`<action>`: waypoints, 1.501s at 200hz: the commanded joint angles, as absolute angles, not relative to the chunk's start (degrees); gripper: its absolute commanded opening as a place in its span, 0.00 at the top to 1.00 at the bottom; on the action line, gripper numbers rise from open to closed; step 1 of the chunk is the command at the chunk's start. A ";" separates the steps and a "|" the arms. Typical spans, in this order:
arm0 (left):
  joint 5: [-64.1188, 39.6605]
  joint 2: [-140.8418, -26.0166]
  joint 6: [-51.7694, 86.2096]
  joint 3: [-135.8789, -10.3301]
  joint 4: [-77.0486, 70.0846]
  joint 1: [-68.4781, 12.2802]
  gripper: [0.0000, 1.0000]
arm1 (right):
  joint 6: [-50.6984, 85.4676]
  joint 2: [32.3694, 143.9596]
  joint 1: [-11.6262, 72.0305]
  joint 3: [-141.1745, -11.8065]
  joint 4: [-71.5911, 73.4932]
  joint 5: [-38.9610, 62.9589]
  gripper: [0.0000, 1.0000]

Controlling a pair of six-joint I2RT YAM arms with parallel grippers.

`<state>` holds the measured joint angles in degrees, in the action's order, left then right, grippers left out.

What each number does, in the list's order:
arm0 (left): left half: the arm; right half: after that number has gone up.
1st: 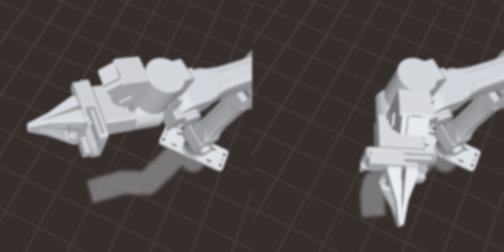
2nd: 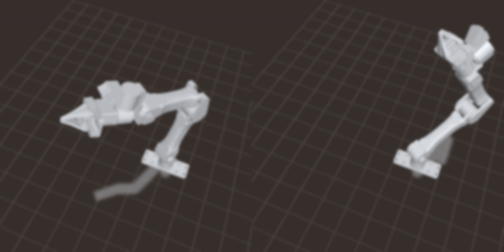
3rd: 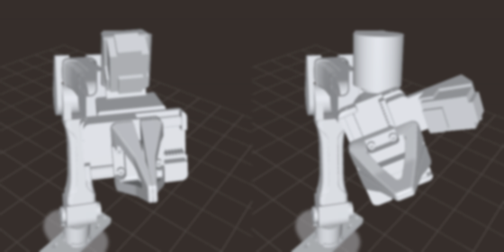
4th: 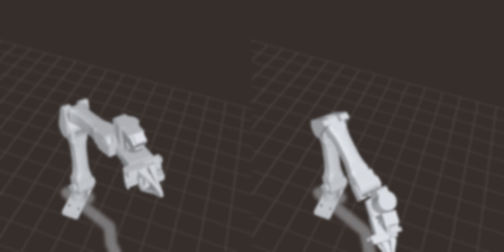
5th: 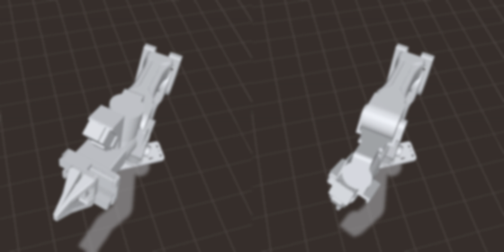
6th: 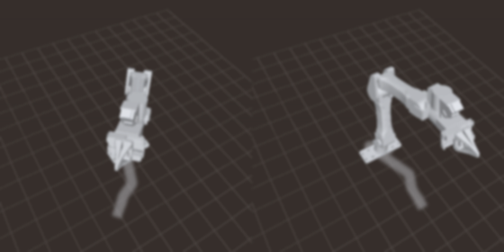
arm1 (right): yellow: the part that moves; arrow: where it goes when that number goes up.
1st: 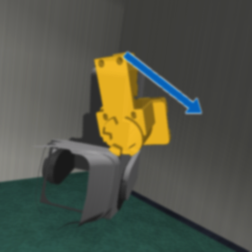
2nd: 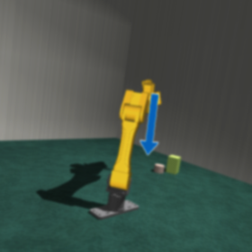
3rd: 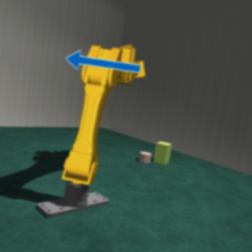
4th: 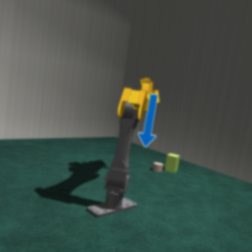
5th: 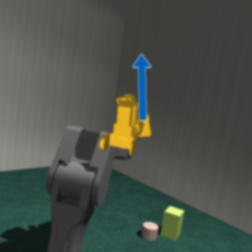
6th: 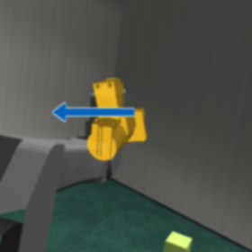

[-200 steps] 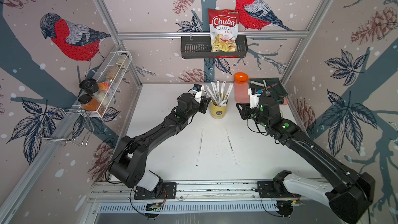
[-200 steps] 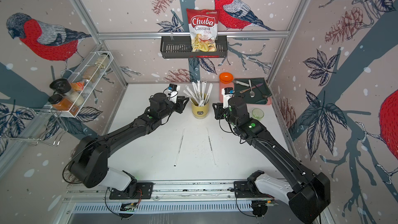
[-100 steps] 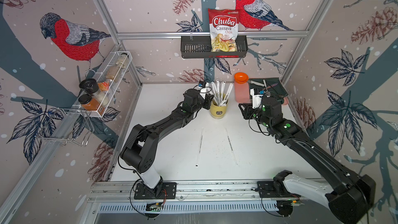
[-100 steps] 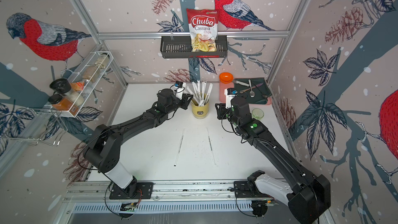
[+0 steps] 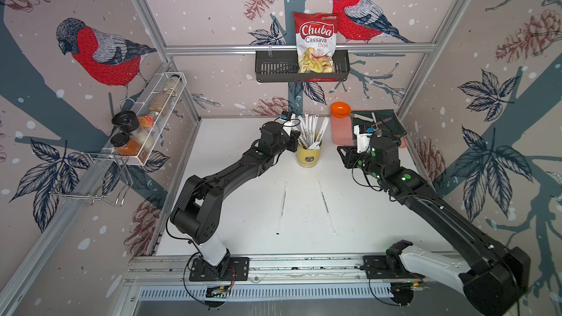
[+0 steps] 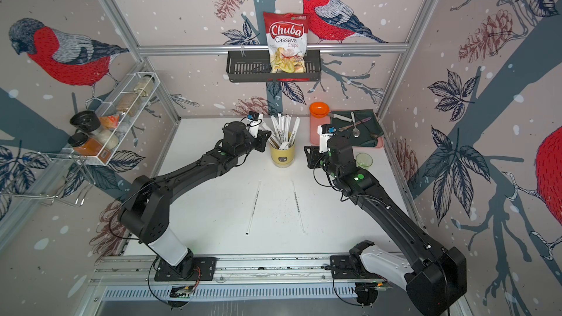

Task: Take the straws out of the storage container
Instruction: Pick up the straw from the container, then place the straw at the center of the board.

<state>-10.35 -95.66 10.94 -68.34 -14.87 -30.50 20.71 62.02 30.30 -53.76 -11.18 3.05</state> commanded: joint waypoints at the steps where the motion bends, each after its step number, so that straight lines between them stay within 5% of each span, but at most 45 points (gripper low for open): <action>1: -8.54 -94.68 9.85 -70.31 -11.00 -30.65 0.90 | 20.26 61.40 30.24 -53.58 -9.70 3.68 0.69; 59: -7.78 -91.98 8.91 -72.54 -7.65 -30.62 0.98 | 20.74 60.95 30.33 -53.47 -9.73 4.48 0.69; 185: -3.55 -83.68 6.68 -79.06 2.29 -32.48 1.00 | 20.76 58.28 30.33 -53.61 -10.59 5.01 0.68; 300: 0.20 -67.79 8.64 -84.17 28.03 -33.35 1.00 | 22.01 56.35 30.53 -52.94 -10.22 7.21 0.68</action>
<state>-1.23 -69.80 7.38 -83.18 21.69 -33.28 21.17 56.62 30.37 -52.49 -11.20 5.91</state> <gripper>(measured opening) 0.067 0.316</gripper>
